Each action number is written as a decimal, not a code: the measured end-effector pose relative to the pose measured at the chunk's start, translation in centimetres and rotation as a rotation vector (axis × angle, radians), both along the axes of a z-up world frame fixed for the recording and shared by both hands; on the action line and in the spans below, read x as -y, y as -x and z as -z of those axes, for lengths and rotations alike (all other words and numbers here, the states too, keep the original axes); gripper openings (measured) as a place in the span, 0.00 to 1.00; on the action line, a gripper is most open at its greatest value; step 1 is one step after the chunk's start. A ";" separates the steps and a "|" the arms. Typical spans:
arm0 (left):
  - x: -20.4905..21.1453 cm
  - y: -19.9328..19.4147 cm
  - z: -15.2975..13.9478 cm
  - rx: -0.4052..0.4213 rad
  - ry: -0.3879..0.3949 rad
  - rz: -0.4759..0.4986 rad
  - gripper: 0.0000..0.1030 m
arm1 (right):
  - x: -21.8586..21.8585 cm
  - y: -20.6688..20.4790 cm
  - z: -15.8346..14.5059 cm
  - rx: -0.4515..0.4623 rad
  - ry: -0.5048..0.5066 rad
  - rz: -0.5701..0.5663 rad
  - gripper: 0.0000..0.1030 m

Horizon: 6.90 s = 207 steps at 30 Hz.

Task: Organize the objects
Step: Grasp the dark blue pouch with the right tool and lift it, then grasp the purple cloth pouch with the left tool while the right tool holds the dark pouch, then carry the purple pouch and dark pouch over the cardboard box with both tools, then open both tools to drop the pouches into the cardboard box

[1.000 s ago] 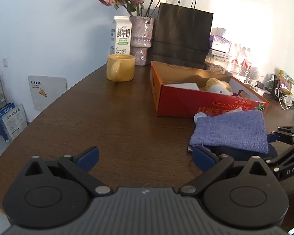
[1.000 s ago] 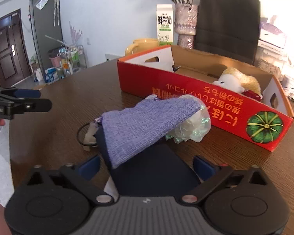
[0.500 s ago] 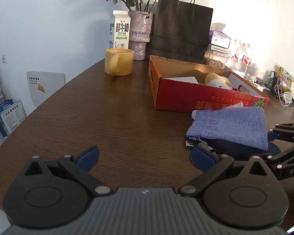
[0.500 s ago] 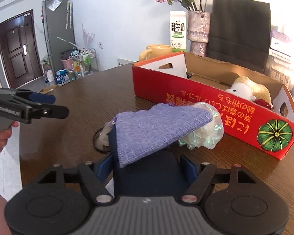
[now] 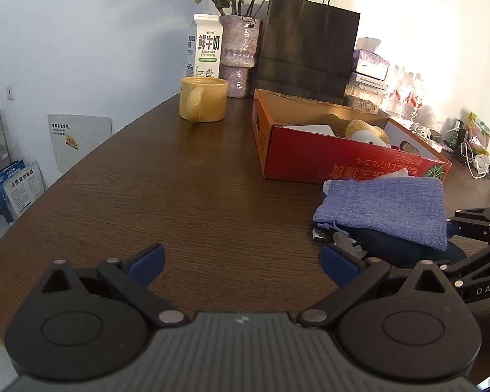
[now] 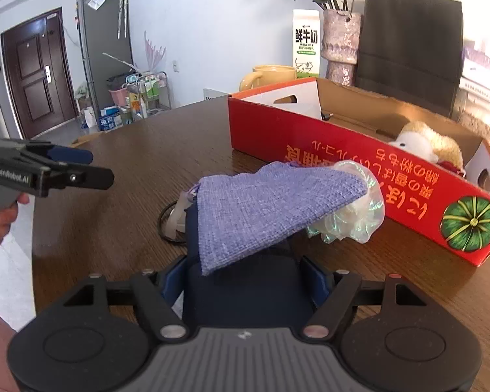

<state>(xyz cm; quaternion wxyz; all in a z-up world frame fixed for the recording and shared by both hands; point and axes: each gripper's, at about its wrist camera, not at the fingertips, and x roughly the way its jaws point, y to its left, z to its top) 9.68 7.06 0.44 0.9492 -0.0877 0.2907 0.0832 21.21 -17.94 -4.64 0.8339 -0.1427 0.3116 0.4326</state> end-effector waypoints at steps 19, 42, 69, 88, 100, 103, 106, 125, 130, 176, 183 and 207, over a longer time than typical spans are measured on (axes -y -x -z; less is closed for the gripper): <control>0.7 -0.3 0.2 -0.004 0.018 0.024 1.00 | 4.4 5.0 -4.2 0.111 -0.096 0.099 0.61; 0.9 1.6 -1.2 0.051 0.030 0.040 1.00 | 3.4 8.5 -9.3 0.251 -0.248 0.139 0.61; 13.0 -5.7 0.8 -0.106 -0.062 0.247 1.00 | 8.4 2.0 -3.7 0.177 -0.232 0.319 0.61; 14.2 -6.8 2.5 -0.081 -0.105 0.185 0.93 | 9.3 0.8 -1.3 0.222 -0.259 0.352 0.61; 12.6 -5.9 2.3 -0.044 -0.073 0.183 0.49 | 9.0 1.0 -0.9 0.225 -0.241 0.354 0.61; 12.8 -5.6 2.2 -0.029 -0.091 0.191 0.17 | 8.9 1.1 -0.7 0.224 -0.231 0.357 0.61; 12.8 -5.5 2.1 -0.024 -0.099 0.201 0.11 | 8.7 1.0 -0.6 0.223 -0.221 0.360 0.61; 10.1 -2.7 -4.8 0.146 -0.044 0.278 0.09 | 9.2 1.0 -2.1 0.230 -0.259 0.405 0.61; 9.3 -2.8 -6.2 0.178 -0.058 0.287 0.09 | 8.2 1.2 -2.9 0.241 -0.267 0.395 0.61; 1.4 -26.0 -4.9 0.188 0.061 0.243 0.09 | -5.0 -17.9 -5.0 0.212 -0.207 0.380 0.61; 1.1 -27.1 -4.2 0.140 0.063 0.259 0.14 | -5.6 -19.1 -4.0 0.186 -0.180 0.382 0.62; 1.5 -25.6 -5.2 0.169 -0.018 0.171 1.00 | -4.3 -18.9 -4.6 0.173 -0.168 0.444 1.00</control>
